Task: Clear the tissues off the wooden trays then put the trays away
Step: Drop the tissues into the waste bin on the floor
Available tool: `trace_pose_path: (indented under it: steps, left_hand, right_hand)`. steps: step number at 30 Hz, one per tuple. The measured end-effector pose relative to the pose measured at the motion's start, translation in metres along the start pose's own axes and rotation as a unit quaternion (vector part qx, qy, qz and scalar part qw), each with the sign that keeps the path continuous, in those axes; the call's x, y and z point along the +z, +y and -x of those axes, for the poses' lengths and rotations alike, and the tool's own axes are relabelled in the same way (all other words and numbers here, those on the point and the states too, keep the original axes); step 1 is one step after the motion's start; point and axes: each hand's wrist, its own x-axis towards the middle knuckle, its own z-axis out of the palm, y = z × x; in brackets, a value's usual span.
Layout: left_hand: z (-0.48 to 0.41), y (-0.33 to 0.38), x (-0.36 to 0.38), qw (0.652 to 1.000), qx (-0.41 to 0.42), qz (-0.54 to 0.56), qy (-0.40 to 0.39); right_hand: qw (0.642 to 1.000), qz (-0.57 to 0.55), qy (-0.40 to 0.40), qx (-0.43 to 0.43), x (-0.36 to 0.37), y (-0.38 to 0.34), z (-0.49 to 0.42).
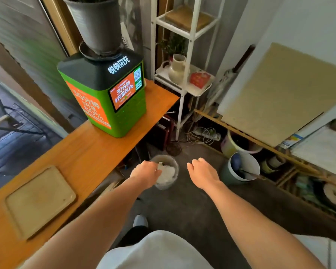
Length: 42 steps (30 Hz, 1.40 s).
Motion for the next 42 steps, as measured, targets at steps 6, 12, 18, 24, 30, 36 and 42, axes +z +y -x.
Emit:
trace_pose_path:
  steps: [6, 12, 18, 24, 30, 36, 42]
  left_hand:
    - [-0.06, -0.015, 0.011, 0.999, -0.027, 0.024, -0.031]
    - [-0.109, -0.023, 0.057, 0.991, -0.088, 0.032, -0.1]
    - [-0.188, -0.023, 0.123, 0.977, -0.176, 0.038, -0.117]
    - [-0.27, -0.042, 0.195, 0.968, -0.22, 0.077, -0.088]
    - [-0.34, -0.079, 0.276, 0.962, -0.248, 0.083, -0.075]
    - [-0.394, -0.123, 0.34, 0.96, -0.254, 0.099, -0.067]
    - [-0.426, -0.153, 0.375, 0.949, -0.27, 0.161, -0.04]
  right_hand:
    - [1.0, -0.015, -0.017, 0.004, 0.026, 0.006, -0.038]
    - [0.992, -0.023, -0.123, -0.007, 0.089, 0.007, -0.082]
    - [0.984, -0.038, -0.172, -0.024, 0.165, 0.033, -0.145]
    - [0.978, -0.042, -0.205, -0.026, 0.234, 0.066, -0.228]
    - [0.974, -0.039, -0.219, -0.038, 0.321, 0.085, -0.298]
    - [0.969, -0.045, -0.233, -0.068, 0.404, 0.071, -0.337]
    - [0.964, -0.04, -0.25, -0.084, 0.452, 0.066, -0.355]
